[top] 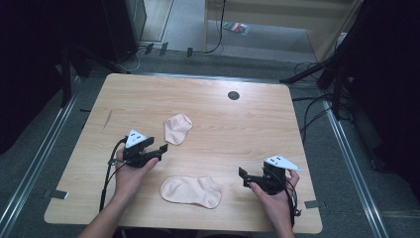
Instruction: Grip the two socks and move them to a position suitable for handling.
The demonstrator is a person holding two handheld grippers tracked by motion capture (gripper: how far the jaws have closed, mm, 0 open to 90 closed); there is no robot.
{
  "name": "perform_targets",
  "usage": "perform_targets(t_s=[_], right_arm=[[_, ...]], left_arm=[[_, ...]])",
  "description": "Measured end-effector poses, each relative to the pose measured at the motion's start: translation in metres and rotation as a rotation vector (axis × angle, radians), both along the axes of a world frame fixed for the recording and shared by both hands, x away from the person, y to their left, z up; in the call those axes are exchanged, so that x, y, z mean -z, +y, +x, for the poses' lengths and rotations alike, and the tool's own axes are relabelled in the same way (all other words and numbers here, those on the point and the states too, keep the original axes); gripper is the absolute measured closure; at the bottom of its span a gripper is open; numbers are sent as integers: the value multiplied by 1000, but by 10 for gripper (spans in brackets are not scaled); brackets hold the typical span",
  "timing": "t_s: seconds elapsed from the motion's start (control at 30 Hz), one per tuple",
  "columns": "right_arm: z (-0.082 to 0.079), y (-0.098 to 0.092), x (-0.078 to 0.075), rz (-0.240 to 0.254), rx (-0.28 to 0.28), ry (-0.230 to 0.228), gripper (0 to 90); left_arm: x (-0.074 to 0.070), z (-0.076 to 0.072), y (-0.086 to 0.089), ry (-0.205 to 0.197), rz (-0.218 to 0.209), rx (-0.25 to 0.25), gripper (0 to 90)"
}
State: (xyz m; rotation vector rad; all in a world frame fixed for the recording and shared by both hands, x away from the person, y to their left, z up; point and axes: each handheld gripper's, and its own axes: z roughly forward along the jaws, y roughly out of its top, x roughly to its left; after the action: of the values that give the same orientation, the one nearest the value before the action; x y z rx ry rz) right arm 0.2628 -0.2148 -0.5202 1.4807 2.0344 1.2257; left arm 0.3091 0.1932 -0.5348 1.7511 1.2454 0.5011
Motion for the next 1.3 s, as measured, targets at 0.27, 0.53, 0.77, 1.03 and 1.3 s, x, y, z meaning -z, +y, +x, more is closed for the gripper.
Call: perform_targets(t_s=[0.27,0.53,0.77,1.03,1.3], right_arm=[[-2,1,2,2,-10,-1,0],[-2,1,3,0,-12,12,0],[-2,2,4,-11,-13,18,14],[-6,7,3,-35,-23,1,124],[-5,12,4,-37,-45,7,170]], left_arm=[[12,43,-18,31,59,-44,365],[14,74,-36,76,109,-54,377],[14,78,-43,89,162,-64,635],[2,67,-33,73,123,-54,885],[-28,20,-25,-23,-11,82,887]])
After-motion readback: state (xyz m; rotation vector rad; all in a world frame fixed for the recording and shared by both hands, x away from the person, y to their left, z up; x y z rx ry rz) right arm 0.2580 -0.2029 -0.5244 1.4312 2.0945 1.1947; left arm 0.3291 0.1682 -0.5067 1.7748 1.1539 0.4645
